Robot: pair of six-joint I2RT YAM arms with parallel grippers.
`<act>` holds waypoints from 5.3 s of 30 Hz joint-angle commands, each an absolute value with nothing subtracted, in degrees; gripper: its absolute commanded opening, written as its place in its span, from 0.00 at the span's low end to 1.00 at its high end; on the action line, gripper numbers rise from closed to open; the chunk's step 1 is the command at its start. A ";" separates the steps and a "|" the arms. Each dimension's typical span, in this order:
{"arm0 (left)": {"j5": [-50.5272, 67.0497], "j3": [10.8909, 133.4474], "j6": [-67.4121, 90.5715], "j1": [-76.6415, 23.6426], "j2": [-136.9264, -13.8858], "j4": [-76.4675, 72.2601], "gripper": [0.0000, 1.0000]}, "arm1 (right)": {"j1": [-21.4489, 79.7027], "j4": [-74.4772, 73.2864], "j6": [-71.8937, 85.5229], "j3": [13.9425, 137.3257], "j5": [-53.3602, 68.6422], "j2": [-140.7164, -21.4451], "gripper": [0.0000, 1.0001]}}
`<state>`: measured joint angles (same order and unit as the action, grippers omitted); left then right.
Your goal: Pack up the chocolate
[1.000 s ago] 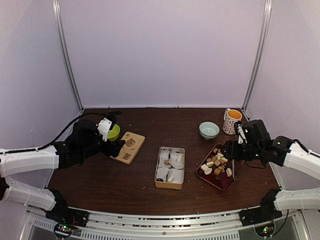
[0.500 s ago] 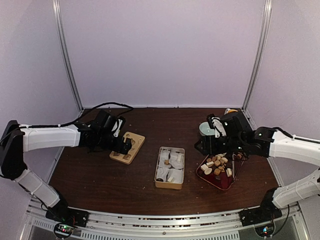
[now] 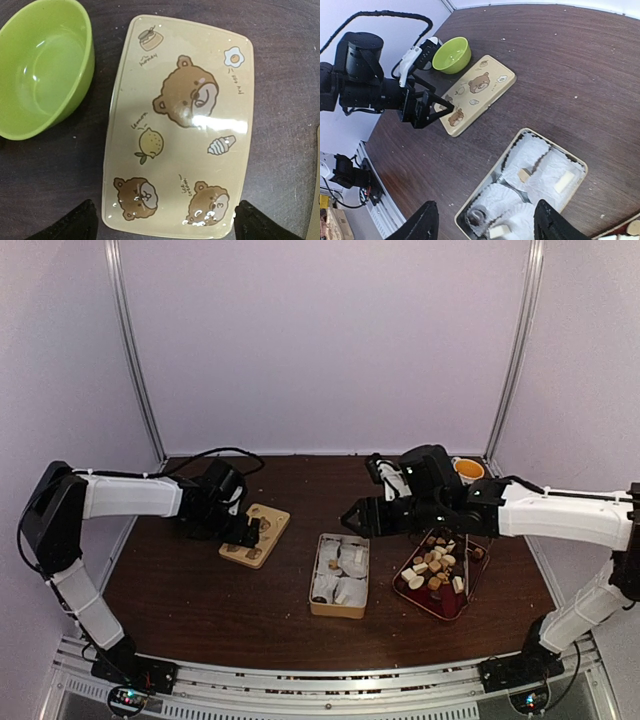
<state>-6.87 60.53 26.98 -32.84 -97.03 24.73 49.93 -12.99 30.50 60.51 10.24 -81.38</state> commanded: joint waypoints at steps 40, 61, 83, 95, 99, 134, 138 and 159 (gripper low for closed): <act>18.64 37.71 38.53 -37.86 -86.50 8.96 0.81 | 56.64 -10.11 50.98 79.49 6.76 -106.91 0.50; 12.56 41.88 38.25 -29.73 -87.67 3.22 0.77 | 58.67 -26.05 58.24 104.09 -5.03 -126.08 0.17; 15.91 42.23 42.79 -30.31 -95.50 -5.84 0.72 | 57.57 -47.68 64.89 117.74 -16.08 -137.26 0.00; 18.28 42.63 43.33 -31.03 -97.24 -7.65 0.71 | 57.22 -48.38 65.04 125.22 -6.87 -143.52 0.00; 19.34 42.45 43.38 -31.04 -97.54 -8.29 0.71 | 57.38 -40.48 62.09 119.99 -0.47 -140.99 0.00; 11.53 23.61 48.01 -38.28 -65.27 7.68 0.75 | 66.94 -18.69 60.22 80.33 -2.31 -113.45 0.20; 12.36 25.04 46.54 -36.84 -67.59 5.69 0.72 | 66.52 -16.54 59.38 80.47 -3.44 -112.73 0.50; 18.28 30.87 43.51 -34.06 -84.33 -4.36 0.66 | 64.89 -31.41 64.36 98.24 -6.65 -126.42 0.54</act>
<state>17.30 30.06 44.42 -34.44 -82.67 -2.13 65.23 -28.34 63.44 97.14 -3.29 -126.28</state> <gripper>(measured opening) 0.655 0.531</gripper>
